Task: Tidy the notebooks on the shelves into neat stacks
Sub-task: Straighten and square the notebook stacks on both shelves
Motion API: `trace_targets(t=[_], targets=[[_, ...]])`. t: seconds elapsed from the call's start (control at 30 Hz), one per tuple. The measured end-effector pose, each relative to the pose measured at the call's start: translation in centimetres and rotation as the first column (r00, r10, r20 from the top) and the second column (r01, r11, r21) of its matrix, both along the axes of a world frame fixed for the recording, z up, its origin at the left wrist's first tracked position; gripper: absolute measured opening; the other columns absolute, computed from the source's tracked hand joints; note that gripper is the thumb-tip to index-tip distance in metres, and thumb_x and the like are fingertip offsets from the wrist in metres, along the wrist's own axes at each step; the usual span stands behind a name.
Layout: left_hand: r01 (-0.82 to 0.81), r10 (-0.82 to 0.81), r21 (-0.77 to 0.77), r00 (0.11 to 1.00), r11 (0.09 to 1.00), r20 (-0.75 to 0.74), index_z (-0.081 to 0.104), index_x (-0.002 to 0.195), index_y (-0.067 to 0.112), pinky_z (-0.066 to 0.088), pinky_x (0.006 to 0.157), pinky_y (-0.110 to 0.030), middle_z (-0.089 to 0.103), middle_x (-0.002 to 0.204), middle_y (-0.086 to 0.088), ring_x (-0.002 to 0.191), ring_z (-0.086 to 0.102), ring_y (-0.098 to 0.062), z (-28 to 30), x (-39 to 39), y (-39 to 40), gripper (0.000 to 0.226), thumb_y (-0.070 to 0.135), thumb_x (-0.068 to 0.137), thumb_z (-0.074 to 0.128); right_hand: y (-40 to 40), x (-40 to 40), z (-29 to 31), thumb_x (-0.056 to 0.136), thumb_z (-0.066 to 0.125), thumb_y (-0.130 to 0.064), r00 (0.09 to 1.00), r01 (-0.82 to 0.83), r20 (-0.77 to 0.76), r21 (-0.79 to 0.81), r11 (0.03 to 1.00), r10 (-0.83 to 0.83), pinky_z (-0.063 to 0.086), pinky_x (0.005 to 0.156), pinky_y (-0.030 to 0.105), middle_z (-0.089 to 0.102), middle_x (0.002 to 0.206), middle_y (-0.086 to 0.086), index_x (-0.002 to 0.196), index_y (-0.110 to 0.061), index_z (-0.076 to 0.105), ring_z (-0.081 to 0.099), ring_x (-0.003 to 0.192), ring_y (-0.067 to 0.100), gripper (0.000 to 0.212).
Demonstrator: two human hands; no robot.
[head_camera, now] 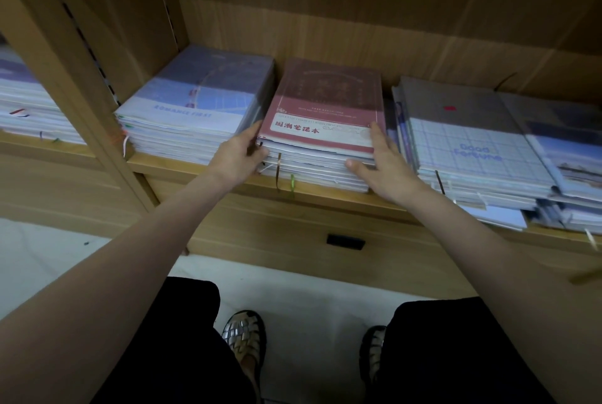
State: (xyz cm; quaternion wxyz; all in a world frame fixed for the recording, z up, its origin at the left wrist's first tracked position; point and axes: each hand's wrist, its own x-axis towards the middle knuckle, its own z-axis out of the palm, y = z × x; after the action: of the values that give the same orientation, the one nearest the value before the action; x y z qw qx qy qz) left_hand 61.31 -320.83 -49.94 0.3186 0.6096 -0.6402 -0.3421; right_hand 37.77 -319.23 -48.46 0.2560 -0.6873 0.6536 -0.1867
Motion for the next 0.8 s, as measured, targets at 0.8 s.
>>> trace_targets(t=[0.8], targets=[[0.03, 0.045, 0.305, 0.97, 0.952, -0.239, 0.041, 0.135, -0.001, 0.037, 0.091, -0.021, 0.057, 0.117, -0.006, 0.126, 0.046, -0.028, -1.1, 0.8, 0.1, 0.049, -0.016, 0.089, 0.042, 0.3, 0.6, -0.3, 0.082, 0.063, 0.005, 0.994, 0.108, -0.009, 0.009, 0.994, -0.108, 0.038, 0.059, 0.018, 0.043, 0.103, -0.002, 0.15, -0.028, -0.003, 0.048, 0.075, 0.012, 0.1]])
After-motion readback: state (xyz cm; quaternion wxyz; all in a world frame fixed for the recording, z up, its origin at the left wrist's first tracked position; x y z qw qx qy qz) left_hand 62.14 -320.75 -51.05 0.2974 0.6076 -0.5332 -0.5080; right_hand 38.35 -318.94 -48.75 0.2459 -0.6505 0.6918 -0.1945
